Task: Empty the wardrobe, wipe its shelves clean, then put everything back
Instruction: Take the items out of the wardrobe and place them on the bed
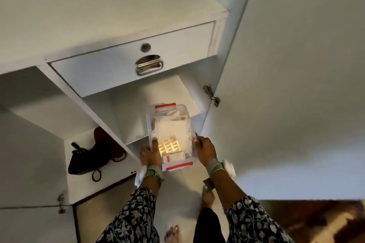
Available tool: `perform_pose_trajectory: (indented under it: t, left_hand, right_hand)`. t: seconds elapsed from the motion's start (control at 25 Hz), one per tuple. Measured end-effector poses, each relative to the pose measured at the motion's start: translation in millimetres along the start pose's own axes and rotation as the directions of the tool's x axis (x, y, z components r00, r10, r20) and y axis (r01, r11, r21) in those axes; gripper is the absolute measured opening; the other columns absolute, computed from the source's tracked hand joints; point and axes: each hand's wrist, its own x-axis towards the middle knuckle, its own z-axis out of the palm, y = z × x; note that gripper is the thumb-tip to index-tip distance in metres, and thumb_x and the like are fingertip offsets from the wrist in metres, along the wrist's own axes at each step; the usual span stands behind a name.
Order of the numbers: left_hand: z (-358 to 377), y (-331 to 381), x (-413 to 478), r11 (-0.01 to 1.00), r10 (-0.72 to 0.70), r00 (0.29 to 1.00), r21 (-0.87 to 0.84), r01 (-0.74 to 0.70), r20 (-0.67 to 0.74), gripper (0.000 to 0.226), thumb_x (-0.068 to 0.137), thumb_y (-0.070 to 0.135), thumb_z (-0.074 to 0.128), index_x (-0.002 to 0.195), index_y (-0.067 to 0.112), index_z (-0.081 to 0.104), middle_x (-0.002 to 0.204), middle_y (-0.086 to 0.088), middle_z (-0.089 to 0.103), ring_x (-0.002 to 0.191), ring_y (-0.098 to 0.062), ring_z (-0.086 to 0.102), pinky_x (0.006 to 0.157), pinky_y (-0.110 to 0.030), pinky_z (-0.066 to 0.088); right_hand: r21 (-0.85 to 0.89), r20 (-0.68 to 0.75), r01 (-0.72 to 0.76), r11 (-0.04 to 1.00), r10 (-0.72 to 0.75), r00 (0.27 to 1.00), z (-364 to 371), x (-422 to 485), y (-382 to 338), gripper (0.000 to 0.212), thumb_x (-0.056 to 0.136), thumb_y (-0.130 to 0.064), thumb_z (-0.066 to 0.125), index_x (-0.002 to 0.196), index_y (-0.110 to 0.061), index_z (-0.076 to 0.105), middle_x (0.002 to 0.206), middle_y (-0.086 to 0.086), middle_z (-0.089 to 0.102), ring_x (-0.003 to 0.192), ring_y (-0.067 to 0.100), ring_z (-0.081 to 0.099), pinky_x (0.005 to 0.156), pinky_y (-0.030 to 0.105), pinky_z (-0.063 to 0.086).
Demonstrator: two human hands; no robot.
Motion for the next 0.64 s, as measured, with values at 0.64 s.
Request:
perform_pose_trajectory:
  t: [0.64]
  left_hand:
    - [75.1,-118.5,-215.3,0.849,0.133,0.749,0.315,-0.423,0.649,0.051,0.088,0.051,0.054,0.089,0.0,0.059,0.089,-0.016,0.065,0.081,-0.034,0.062,0.068,-0.033,0.047]
  right_hand:
    - [0.418,-0.3,-0.434,0.798,0.573,0.763,-84.0,-260.2,213.8,0.029,0.098,-0.027,0.047,0.111,-0.01,0.066,0.112,0.007,0.066,0.099,0.023,0.061,0.082,0.026,0.044]
